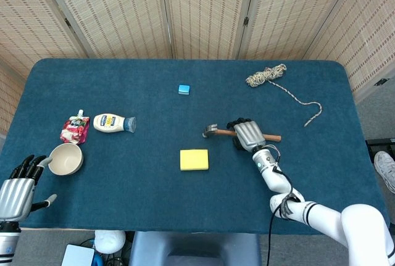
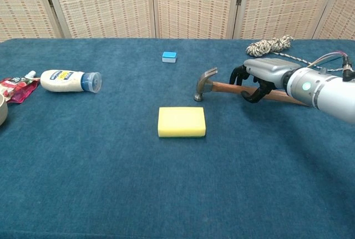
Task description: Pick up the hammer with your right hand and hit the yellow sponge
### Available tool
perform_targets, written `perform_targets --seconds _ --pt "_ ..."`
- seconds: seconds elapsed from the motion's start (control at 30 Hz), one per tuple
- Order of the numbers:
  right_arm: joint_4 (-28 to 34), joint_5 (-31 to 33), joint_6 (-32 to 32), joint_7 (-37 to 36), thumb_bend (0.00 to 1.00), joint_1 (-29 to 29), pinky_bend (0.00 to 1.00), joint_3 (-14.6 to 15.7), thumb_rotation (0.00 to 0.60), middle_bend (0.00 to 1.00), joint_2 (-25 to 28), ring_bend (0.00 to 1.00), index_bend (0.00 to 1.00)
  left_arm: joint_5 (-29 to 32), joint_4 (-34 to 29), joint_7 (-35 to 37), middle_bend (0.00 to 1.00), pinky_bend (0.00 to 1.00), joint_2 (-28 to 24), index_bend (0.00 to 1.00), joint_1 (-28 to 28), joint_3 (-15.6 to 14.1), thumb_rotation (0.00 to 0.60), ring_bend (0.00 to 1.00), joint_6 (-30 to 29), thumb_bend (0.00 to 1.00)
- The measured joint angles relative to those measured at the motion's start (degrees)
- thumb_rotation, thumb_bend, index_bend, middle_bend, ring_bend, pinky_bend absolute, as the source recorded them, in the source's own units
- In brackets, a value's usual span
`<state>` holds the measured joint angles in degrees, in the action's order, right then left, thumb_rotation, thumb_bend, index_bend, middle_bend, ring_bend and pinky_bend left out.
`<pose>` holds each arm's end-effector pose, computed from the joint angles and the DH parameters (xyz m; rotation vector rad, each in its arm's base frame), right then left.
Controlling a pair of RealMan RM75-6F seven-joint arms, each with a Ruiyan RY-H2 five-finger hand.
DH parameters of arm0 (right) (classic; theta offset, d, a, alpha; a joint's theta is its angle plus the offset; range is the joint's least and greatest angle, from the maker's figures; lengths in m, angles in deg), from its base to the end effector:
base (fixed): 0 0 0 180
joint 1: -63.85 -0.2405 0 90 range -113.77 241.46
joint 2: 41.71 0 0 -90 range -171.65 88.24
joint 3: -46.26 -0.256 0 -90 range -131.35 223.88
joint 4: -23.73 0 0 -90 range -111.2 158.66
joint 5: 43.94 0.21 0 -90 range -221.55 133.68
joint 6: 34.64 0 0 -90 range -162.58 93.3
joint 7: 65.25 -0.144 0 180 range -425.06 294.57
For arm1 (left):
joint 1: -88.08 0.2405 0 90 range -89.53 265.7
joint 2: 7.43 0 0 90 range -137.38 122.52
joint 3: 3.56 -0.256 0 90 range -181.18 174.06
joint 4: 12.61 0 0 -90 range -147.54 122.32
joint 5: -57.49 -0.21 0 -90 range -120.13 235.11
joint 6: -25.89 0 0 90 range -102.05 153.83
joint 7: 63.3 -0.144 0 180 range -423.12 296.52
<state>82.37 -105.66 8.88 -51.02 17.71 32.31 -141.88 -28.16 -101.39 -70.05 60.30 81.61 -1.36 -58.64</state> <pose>-0.1836 -0.3983 -0.0531 1.8104 -1.0026 0.7692 -0.3147 0.1881 0.1419 -1.4422 -0.8134 -0.8238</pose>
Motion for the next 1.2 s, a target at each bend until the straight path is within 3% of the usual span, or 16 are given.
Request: perform_targets --seconds 0.47,0.6,0.8,1.2 --pt "-2.3 1.1 0.2 0.5 0.61 -1.3 0.27 -0.2 0.6 0.37 -2.7 0.25 0.34 0.5 0.5 0.3 0.18 0.25 -0.1 0.2 0.2 0.1 0.6 0.11 0.1 0.11" --pt "-3.0 1.2 0.8 0.4 0.54 -1.3 0.27 -0.3 0.6 0.37 -3.2 0.25 0.34 0.6 0.5 0.3 0.18 0.25 -0.2 0.2 0.1 0.0 0.6 0.11 0.5 0.11" --pt "-4.0 1.7 1.4 0.9 0.36 -1.5 0.28 -0.6 0.6 0.38 -4.2 0.25 0.35 0.7 0.4 0.3 0.18 0.25 -0.2 0.2 0.0 0.0 0.6 0.11 0.8 0.11" --pt "-5.1 1.4 2.7 0.6 0.39 -1.7 0.32 -1.1 0.6 0.44 -5.6 0.3 0.44 0.9 0.9 0.4 0.18 0.25 0.1 0.2 -0.1 0.0 0.6 0.11 1.1 0.11"
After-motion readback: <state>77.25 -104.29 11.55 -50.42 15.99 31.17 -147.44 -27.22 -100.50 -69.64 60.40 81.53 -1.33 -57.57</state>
